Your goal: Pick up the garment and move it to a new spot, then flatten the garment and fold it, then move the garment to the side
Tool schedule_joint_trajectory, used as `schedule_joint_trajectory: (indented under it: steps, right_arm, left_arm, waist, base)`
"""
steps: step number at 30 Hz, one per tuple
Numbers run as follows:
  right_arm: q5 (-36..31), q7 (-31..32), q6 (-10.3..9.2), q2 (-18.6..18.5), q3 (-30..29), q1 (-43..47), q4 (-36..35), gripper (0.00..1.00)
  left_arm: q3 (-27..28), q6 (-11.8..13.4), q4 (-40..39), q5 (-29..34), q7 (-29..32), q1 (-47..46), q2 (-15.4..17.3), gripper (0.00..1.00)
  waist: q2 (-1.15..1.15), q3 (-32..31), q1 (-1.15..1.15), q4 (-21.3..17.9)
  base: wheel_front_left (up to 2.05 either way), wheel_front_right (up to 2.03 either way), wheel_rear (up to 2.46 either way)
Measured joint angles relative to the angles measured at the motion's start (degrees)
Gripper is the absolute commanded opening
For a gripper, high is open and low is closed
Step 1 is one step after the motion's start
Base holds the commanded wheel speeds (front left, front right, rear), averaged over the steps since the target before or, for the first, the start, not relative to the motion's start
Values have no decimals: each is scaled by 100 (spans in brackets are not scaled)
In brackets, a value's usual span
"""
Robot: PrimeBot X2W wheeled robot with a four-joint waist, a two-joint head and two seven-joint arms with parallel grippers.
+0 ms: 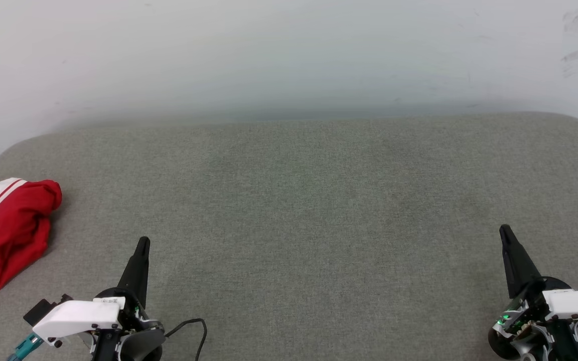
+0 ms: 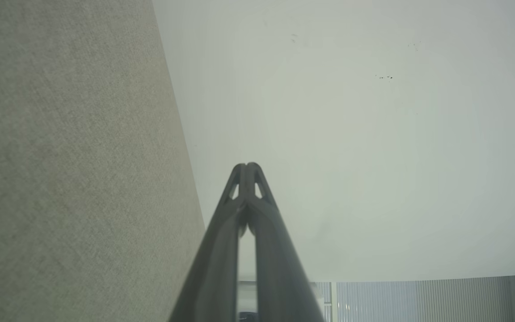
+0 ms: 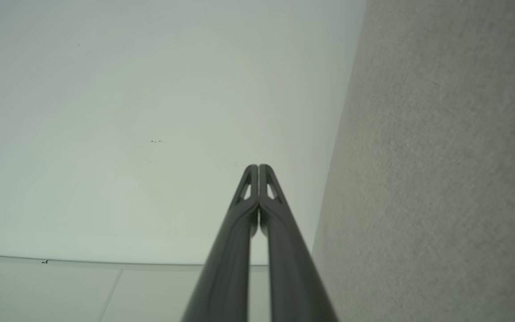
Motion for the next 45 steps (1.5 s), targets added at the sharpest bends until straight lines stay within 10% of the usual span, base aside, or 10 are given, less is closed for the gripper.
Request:
schedule_joint_trajectory:
  steps: [2, 3, 17, 45]
  right_arm:
    - [0, 0, 1, 0, 0, 0, 0, 0]
    - [0, 0, 0, 0, 0, 0, 0, 100]
    - [-308, -244, -1, 11, 16, 314, 190, 100]
    - [-3682, -909, -1, 16, 297, 429, -862, 100]
  left_arm:
    - [0, 0, 0, 0, 0, 0, 0, 0]
    - [0, 0, 0, 0, 0, 0, 0, 100]
    - [74, 3, 76, 296, -252, 312, -51, 100]
    - [-237, 808, -1072, 3777, -910, 467, -43, 100]
  waist:
    - [0, 0, 0, 0]
    - [0, 0, 0, 0]
    - [0, 9, 0, -9]
    - [0, 62, 0, -11]
  base:
    - [0, 0, 0]
    - [0, 0, 0]
    - [0, 0, 0]
    - [0, 0, 0]
